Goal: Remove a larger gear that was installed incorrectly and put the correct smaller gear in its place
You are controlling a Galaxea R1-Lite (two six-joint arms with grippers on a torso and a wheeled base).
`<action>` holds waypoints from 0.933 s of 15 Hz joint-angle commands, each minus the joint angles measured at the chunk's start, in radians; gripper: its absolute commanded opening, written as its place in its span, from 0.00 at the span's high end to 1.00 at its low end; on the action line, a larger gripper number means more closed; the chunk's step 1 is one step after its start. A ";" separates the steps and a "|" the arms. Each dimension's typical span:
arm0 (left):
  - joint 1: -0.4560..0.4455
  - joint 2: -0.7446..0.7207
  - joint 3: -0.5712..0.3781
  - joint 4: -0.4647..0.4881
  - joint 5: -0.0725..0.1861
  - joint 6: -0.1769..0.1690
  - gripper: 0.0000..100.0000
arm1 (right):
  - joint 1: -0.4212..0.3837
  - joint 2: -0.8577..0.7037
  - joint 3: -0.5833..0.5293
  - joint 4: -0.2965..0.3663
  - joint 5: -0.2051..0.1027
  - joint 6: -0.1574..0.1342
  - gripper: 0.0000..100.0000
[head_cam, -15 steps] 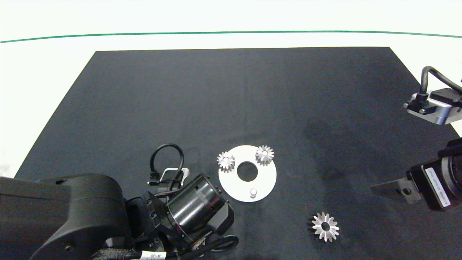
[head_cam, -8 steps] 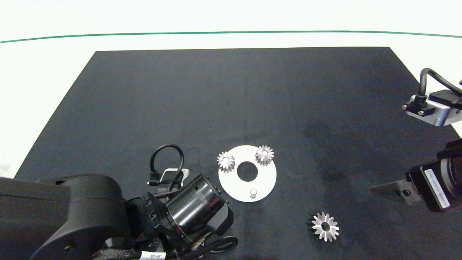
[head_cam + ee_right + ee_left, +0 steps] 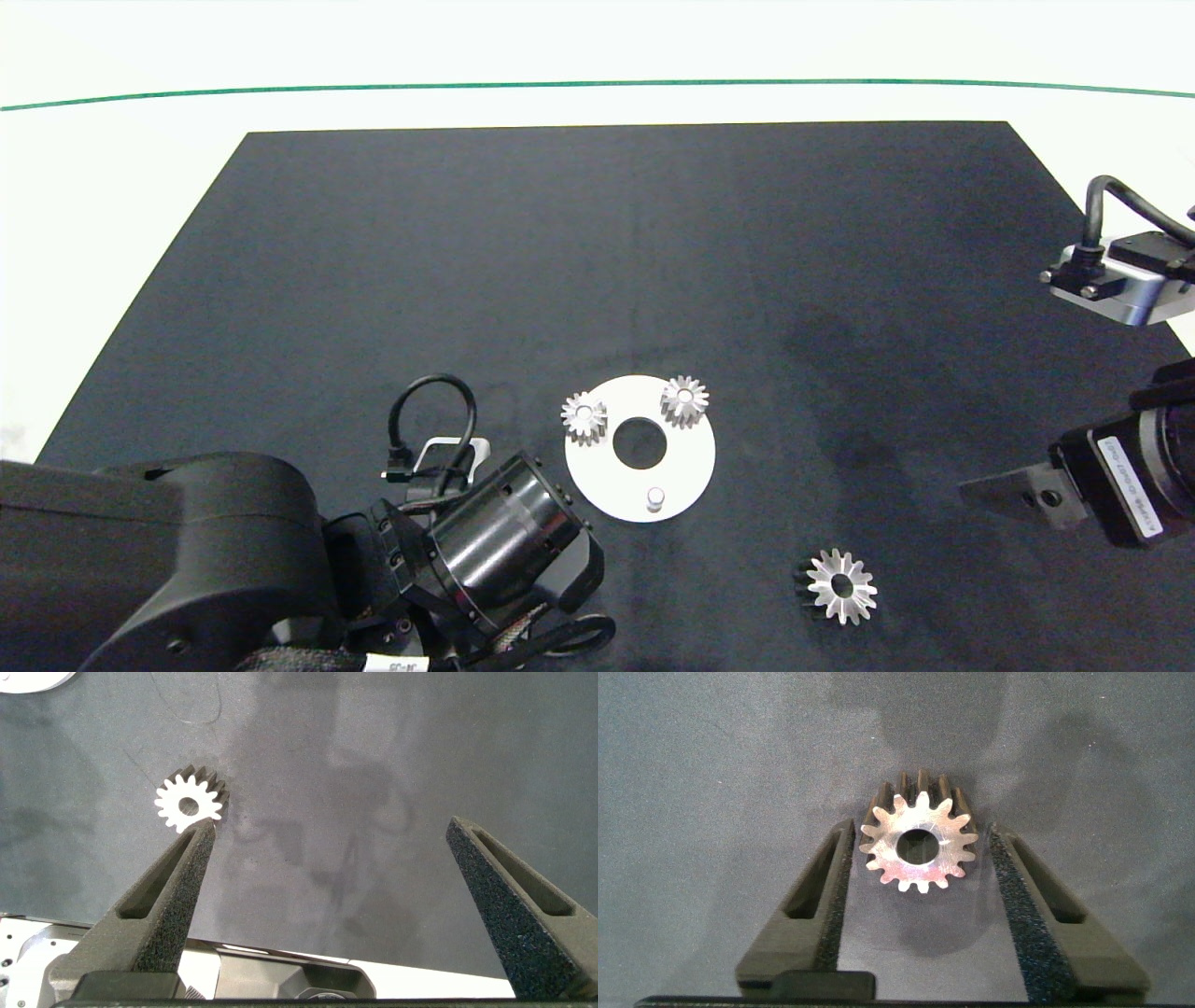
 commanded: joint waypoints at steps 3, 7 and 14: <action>-0.001 -0.001 0.000 0.003 0.003 -0.004 0.53 | 0.001 0.003 0.005 0.005 -0.002 0.001 0.00; -0.001 0.002 0.000 0.003 0.003 -0.004 0.61 | 0.001 0.002 0.009 0.005 0.000 -0.005 0.00; -0.001 -0.003 0.000 0.003 0.003 -0.002 0.75 | 0.001 0.002 0.016 0.003 0.000 -0.005 0.00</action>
